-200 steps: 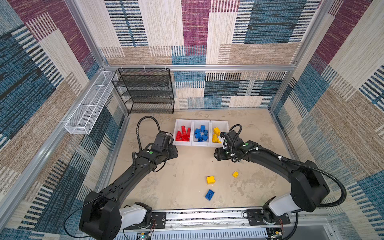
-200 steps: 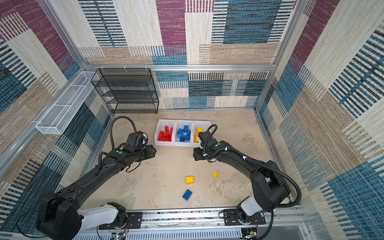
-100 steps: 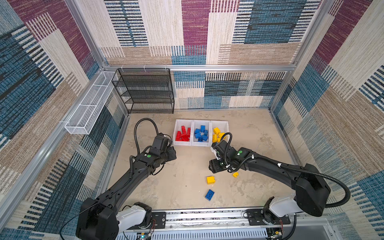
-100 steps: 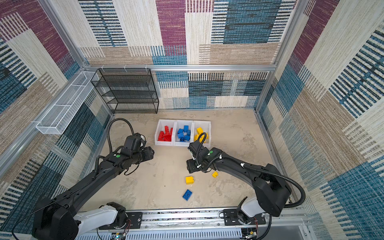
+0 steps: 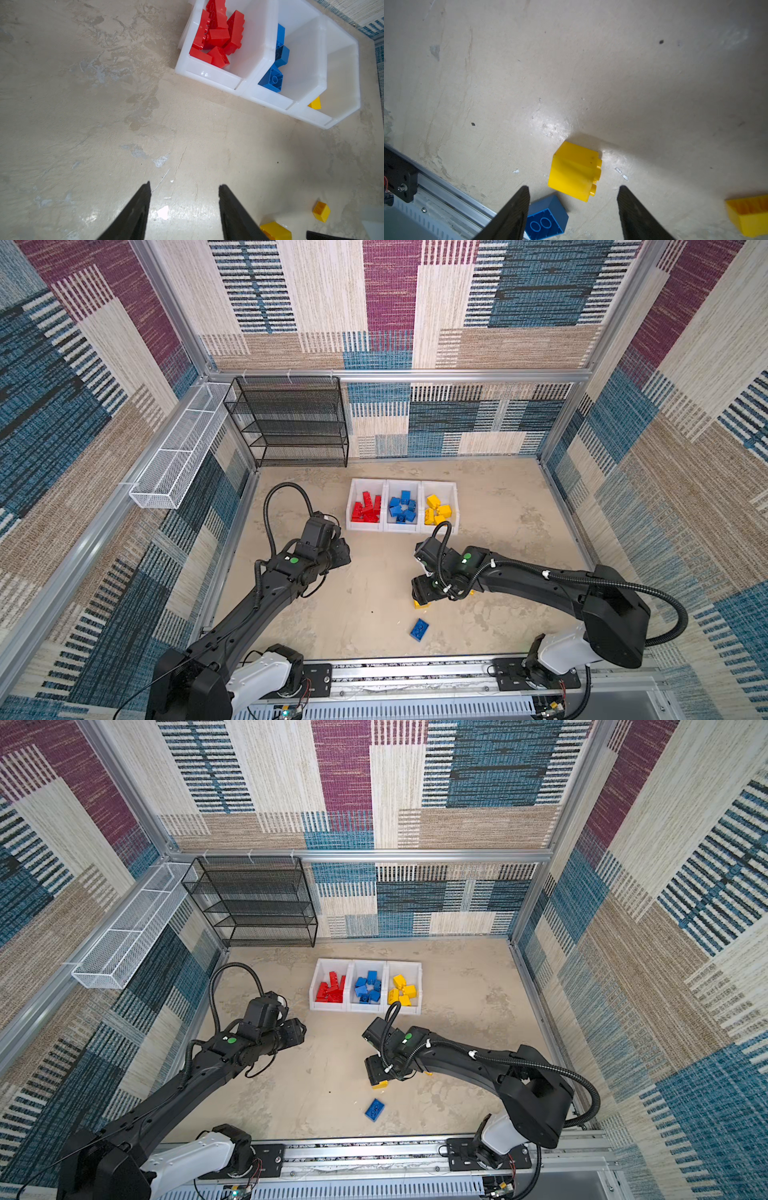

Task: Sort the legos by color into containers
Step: 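Lower the right gripper onto a yellow brick and close it while the left withdraws, then carry the yellow brick with the right gripper into the yellow bin and release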

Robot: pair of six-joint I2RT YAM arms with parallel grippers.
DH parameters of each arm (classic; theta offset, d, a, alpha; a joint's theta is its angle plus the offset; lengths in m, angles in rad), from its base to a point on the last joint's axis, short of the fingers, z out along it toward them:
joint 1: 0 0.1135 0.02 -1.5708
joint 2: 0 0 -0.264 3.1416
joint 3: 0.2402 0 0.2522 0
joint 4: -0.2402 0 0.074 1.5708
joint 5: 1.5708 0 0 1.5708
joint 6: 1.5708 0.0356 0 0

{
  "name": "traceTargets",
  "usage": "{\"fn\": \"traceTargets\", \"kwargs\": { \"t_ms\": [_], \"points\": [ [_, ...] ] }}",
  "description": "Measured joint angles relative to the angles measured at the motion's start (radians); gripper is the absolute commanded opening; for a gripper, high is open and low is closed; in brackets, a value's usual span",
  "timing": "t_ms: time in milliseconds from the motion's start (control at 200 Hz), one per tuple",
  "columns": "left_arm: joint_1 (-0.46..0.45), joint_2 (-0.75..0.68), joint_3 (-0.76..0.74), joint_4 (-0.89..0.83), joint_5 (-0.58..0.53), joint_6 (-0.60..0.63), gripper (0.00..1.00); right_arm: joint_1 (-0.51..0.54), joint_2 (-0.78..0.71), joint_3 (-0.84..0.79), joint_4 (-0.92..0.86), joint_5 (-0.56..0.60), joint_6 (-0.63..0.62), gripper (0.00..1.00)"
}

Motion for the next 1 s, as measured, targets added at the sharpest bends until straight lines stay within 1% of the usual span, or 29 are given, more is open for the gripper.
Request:
{"fn": "traceTargets", "kwargs": {
  "t_ms": [95,351,576,751,841,1002],
  "points": [
    [-0.001,-0.006,-0.01,0.005,0.022,-0.007,0.56,0.014,0.024,0.0,-0.001,0.003,0.012,0.7],
    [-0.005,-0.029,-0.035,0.014,0.03,-0.017,0.56,0.03,0.08,0.011,0.0,0.022,0.045,0.68],
    [-0.005,-0.038,-0.046,0.019,0.048,-0.021,0.56,0.033,0.122,0.026,0.006,0.03,0.055,0.61],
    [-0.006,-0.038,-0.048,0.021,0.048,-0.021,0.56,0.037,0.134,0.026,0.007,0.037,0.055,0.5],
    [-0.006,-0.038,-0.048,0.022,0.048,-0.021,0.57,0.038,0.133,0.026,0.007,0.038,0.056,0.46],
    [-0.006,-0.038,-0.05,0.029,0.048,-0.021,0.57,0.038,0.127,0.042,0.006,0.052,0.055,0.43]
  ]
}}
